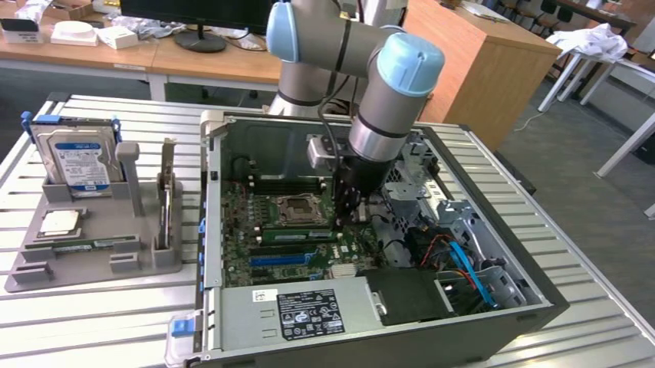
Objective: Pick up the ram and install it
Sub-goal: 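Press down the ram until it locks into place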
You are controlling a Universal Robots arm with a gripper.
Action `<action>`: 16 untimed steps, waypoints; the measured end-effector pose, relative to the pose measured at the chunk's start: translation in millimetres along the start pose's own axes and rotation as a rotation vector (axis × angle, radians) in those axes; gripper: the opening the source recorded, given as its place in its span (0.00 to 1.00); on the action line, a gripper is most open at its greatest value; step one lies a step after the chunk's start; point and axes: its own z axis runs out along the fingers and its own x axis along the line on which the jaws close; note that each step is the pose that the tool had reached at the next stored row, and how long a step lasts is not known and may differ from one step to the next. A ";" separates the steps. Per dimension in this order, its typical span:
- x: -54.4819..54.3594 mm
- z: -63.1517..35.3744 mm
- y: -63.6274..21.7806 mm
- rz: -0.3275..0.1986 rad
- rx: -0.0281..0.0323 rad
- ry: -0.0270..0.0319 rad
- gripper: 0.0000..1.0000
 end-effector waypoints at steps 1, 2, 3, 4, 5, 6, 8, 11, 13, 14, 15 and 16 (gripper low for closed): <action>0.0 0.2 0.1 0.000 0.0000 0.0002 0.10; 0.1 0.2 0.1 0.000 -0.0001 0.0004 0.10; -0.2 -0.5 0.1 0.000 0.0002 -0.0010 0.10; -0.3 -4.3 0.3 0.000 0.0004 -0.0012 0.10; -0.3 -9.0 0.6 0.000 0.0003 -0.0008 0.10; -0.2 -13.4 0.9 0.000 0.0001 -0.0001 0.10; -0.3 -15.8 2.1 0.000 0.0008 -0.0003 0.10; -0.3 -15.2 14.3 0.000 0.0024 -0.0002 0.10; -0.4 -14.7 23.2 0.000 0.0030 0.0000 0.10; -0.4 -14.4 27.8 0.000 0.0033 -0.0001 0.10; -0.5 -14.0 32.2 0.000 0.0037 -0.0003 0.10; -0.5 -13.6 37.1 0.000 0.0039 -0.0003 0.10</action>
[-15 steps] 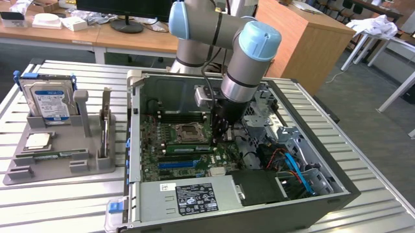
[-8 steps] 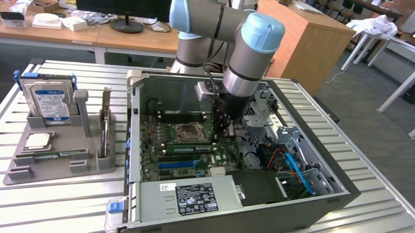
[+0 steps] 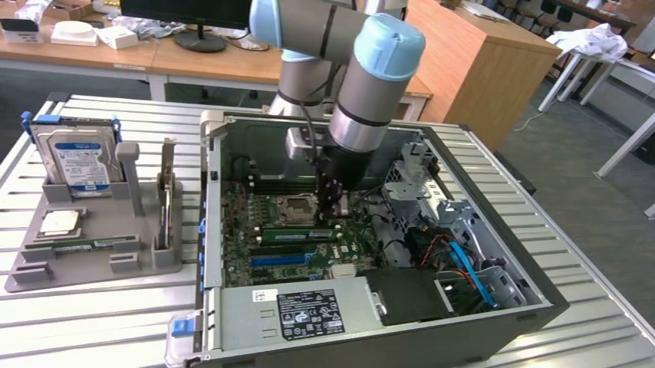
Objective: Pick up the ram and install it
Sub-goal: 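Press down the ram until it locks into place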
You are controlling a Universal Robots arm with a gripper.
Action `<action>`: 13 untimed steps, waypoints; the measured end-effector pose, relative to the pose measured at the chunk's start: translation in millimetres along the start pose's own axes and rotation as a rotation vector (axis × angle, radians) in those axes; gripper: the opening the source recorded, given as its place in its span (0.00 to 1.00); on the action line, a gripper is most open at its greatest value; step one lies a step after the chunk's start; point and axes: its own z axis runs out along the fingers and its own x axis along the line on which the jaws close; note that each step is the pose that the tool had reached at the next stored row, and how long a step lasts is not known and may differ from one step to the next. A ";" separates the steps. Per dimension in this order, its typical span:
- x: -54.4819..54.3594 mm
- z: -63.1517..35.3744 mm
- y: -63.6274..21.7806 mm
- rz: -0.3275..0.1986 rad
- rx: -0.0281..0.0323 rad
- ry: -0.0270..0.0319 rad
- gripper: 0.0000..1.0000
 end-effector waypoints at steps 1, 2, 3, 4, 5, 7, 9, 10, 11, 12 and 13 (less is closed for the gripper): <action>0.0 0.2 4.6 0.000 0.0002 0.0001 0.10; 0.0 0.6 9.0 0.000 0.0004 0.0001 0.10; 0.0 1.0 13.5 0.000 0.0004 0.0002 0.10; 0.0 1.5 18.0 0.000 0.0005 0.0002 0.10; 0.0 2.1 22.4 0.000 0.0005 0.0002 0.10; 0.2 3.7 31.7 0.000 0.0006 0.0001 0.10; 0.3 6.3 40.4 0.000 0.0006 0.0000 0.10; 0.3 8.2 44.6 0.000 0.0006 0.0000 0.10; 0.3 10.2 48.7 0.000 0.0005 0.0002 0.10; 0.3 12.3 52.8 0.000 0.0005 0.0002 0.10; 0.4 14.2 56.7 0.000 0.0005 0.0004 0.10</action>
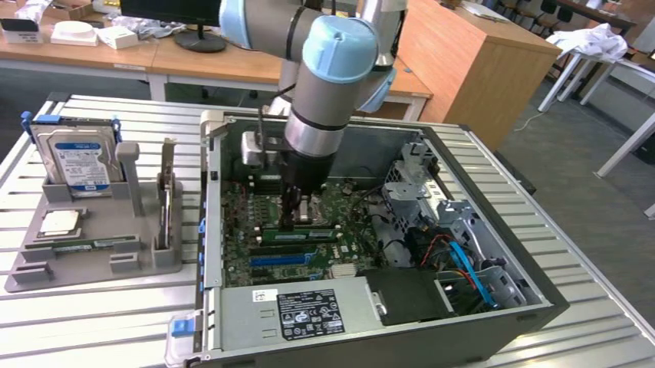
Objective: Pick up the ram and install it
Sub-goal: 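Press down the ram until it locks into place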
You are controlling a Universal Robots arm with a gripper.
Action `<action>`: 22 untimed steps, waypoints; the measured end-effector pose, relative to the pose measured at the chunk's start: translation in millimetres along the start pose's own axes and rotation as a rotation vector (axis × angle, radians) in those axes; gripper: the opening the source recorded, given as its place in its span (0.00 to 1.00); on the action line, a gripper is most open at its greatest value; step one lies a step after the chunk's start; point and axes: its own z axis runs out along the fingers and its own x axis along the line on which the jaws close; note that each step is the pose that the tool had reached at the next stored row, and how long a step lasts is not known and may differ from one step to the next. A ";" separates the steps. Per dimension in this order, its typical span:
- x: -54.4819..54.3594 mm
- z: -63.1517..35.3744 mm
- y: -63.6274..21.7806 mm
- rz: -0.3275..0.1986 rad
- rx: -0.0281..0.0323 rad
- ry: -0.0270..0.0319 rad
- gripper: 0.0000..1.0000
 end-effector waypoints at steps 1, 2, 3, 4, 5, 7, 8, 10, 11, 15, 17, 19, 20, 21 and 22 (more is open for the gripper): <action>0.0 1.5 3.8 0.000 0.0000 0.0001 0.10; 0.0 2.7 7.5 0.000 0.0000 0.0001 0.10; 0.0 3.6 10.5 0.000 0.0000 0.0000 0.10; -0.1 4.1 12.7 0.000 0.0000 0.0000 0.10; -0.1 4.4 13.5 0.000 0.0000 -0.0002 0.10; -0.1 4.4 13.5 0.000 0.0000 -0.0002 0.10; -0.1 4.5 13.5 0.000 0.0000 -0.0001 0.10; 0.0 5.9 13.5 0.000 -0.0002 -0.0002 0.10; 0.1 6.4 13.5 0.000 -0.0003 0.0004 0.10; -0.2 5.3 13.3 0.000 0.0011 -0.0017 0.10; -0.2 -3.2 13.8 0.000 0.0006 -0.0010 0.10; -0.2 -6.6 12.9 0.000 0.0003 -0.0006 0.10; -0.2 -6.8 10.4 0.000 0.0001 -0.0005 0.10; -0.1 -7.1 7.2 0.000 -0.0003 -0.0001 0.10; -0.1 -7.3 3.6 0.000 -0.0007 -0.0003 0.10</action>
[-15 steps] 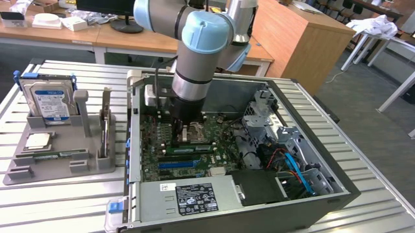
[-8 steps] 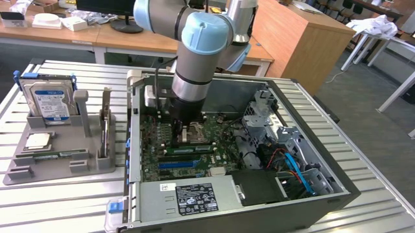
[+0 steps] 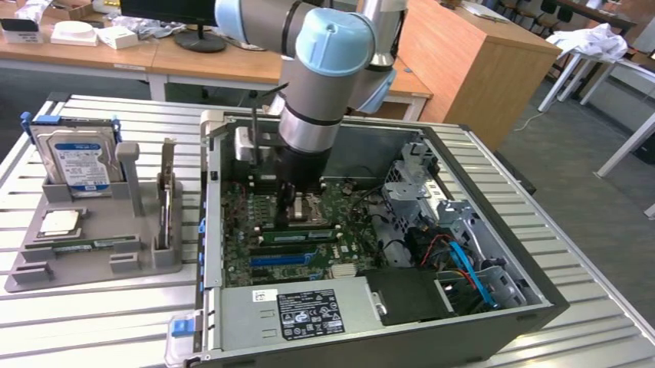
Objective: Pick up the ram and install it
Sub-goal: 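Press down the ram until it locks into place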
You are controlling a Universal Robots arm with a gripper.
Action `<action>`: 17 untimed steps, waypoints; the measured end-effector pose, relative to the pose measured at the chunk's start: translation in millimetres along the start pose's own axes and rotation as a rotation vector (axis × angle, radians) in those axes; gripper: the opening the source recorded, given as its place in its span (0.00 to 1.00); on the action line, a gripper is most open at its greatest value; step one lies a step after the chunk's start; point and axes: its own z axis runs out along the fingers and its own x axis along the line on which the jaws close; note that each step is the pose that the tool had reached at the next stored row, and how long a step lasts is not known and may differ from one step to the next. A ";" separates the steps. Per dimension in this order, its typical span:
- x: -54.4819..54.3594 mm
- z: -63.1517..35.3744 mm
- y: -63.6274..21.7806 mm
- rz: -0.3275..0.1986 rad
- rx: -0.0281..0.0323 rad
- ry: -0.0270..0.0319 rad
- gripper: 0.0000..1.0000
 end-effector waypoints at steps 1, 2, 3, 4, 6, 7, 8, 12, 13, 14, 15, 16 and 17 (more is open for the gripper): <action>0.0 -0.2 -4.1 0.000 -0.0005 0.0000 0.10; 0.1 -0.5 -8.3 0.000 -0.0011 0.0000 0.10; 0.1 -0.7 -12.8 0.000 -0.0017 0.0000 0.10; 0.1 -0.9 -17.1 0.000 -0.0021 0.0000 0.10; 0.1 -1.4 -25.5 0.000 -0.0029 -0.0001 0.10; 0.2 -1.7 -29.9 0.000 -0.0034 0.0000 0.10; 0.2 -1.9 -34.0 0.000 -0.0038 0.0000 0.10; 0.3 -2.9 -50.4 0.000 -0.0052 0.0000 0.10; 0.3 -3.1 -53.3 0.000 -0.0054 0.0001 0.10; 0.3 -3.2 -56.2 0.000 -0.0055 0.0001 0.10; 0.3 -3.4 -59.2 0.000 -0.0056 0.0000 0.10; 0.3 -3.7 -61.9 0.000 -0.0056 0.0001 0.10; 0.3 -4.1 -64.2 0.000 -0.0056 0.0001 0.10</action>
